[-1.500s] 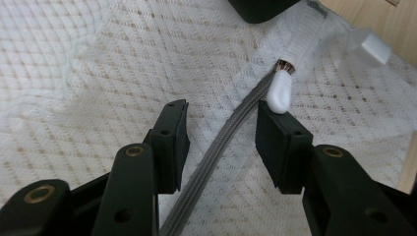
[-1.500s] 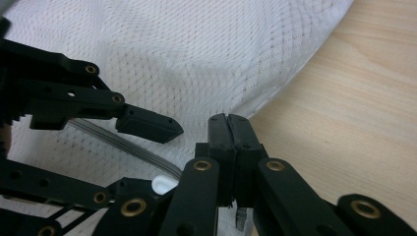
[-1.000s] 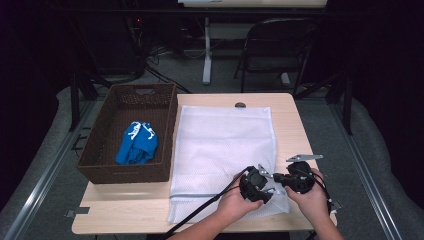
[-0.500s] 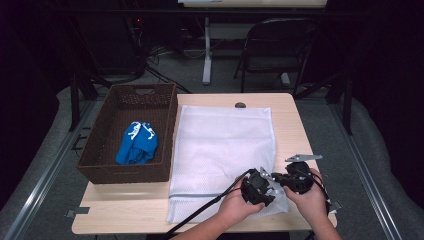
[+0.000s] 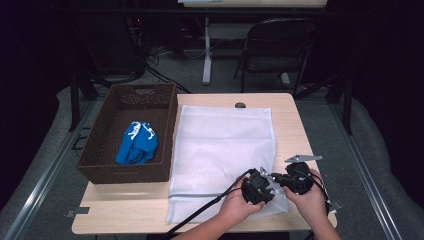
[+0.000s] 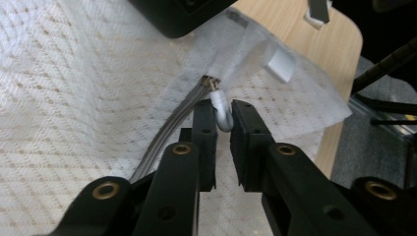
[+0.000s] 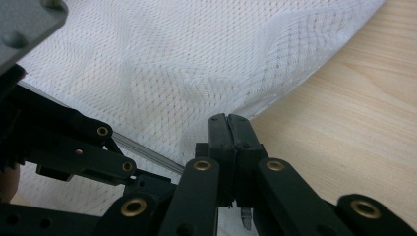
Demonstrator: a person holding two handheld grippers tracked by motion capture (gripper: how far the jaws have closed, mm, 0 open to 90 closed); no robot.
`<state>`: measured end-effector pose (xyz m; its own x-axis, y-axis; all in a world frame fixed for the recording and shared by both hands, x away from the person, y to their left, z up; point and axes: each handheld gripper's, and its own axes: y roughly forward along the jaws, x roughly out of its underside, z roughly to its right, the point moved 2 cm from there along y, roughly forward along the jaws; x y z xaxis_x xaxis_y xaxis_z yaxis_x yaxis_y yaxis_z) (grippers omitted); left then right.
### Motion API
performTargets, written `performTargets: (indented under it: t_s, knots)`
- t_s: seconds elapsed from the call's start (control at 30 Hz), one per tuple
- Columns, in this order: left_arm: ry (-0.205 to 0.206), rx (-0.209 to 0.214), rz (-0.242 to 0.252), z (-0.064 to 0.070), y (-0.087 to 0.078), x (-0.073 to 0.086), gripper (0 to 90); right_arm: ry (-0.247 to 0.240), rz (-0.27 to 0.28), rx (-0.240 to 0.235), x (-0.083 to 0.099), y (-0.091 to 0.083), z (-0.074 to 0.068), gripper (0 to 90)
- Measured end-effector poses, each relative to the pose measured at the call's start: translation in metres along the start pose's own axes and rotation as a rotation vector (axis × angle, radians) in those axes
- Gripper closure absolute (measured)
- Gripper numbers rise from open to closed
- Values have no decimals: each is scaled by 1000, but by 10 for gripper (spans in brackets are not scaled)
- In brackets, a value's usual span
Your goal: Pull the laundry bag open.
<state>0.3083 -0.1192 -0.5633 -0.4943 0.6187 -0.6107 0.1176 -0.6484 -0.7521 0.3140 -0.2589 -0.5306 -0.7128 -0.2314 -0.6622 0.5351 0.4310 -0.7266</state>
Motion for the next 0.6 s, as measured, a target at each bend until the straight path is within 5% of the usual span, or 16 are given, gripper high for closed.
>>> performTargets:
  t_s: [0.3, 0.6]
  knots:
    - [-9, -9, 2, -1, -1, 0, 859, -3, 7, -4, 1, -1, -1, 897]
    - [38, -47, -10, 1, 0, 0, 850, -3, 8, -7, 2, 0, -3, 898]
